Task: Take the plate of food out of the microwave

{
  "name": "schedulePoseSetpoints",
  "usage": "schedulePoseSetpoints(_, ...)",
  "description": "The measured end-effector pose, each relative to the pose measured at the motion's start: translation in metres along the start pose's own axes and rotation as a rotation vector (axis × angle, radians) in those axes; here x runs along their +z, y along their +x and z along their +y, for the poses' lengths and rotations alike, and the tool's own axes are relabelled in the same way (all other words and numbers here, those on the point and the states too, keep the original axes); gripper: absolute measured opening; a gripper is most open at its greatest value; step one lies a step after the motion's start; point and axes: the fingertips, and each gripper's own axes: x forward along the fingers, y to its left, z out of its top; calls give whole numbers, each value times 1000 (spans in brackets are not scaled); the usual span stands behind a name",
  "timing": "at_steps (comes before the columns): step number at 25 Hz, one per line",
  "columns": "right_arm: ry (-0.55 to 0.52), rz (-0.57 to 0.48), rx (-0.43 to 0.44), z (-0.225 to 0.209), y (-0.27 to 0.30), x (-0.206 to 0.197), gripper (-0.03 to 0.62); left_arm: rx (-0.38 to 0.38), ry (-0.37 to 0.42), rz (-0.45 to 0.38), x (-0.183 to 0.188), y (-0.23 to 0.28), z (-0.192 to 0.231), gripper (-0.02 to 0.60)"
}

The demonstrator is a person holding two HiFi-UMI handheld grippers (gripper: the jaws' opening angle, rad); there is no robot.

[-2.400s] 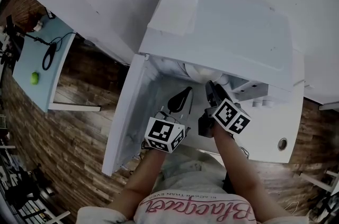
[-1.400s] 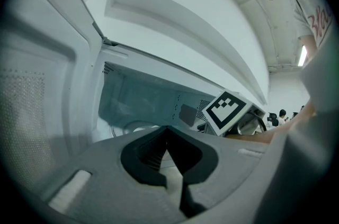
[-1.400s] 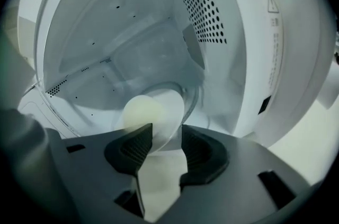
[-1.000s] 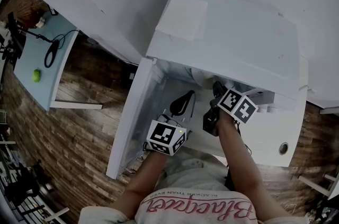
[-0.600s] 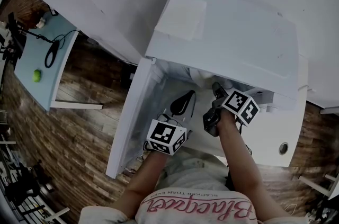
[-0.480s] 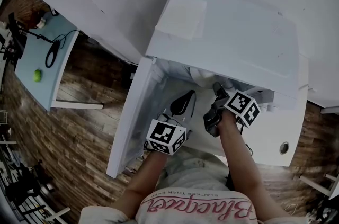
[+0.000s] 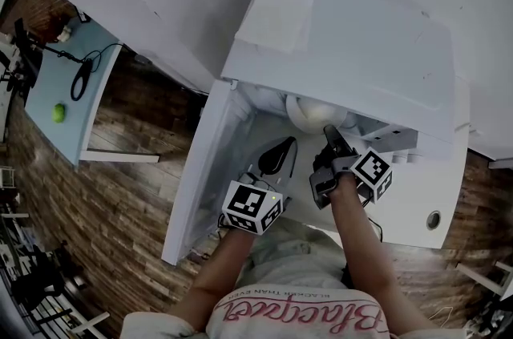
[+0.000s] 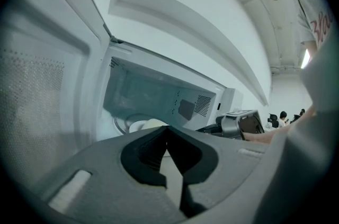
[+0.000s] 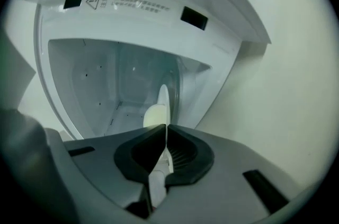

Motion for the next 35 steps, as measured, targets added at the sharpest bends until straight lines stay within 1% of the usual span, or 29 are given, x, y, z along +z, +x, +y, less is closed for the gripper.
schedulePoseSetpoints(3, 71, -22, 46, -4, -2, -2, 18, 0, -3, 8, -4, -2, -1, 2)
schedulePoseSetpoints(7, 106, -42, 105, -7, -6, -5, 15, -5, -2, 15, -8, -2, -3, 2)
schedulePoseSetpoints(15, 74, -35, 190, -6, -13, -8, 17, -5, -5, 12, -13, -1, -3, 2)
schedulePoseSetpoints(25, 67, -29, 272, 3, -23, -12, 17, 6, -6, 1, -16, -9, -7, 2)
schedulePoseSetpoints(29, 67, -24, 290, 7, -28, -14, 17, 12, -8, -8, -16, -13, -12, 2)
schedulePoseSetpoints(35, 57, -13, 288, 7, -34, -15, 17, 22, 0, -17, -15, -17, -19, 2)
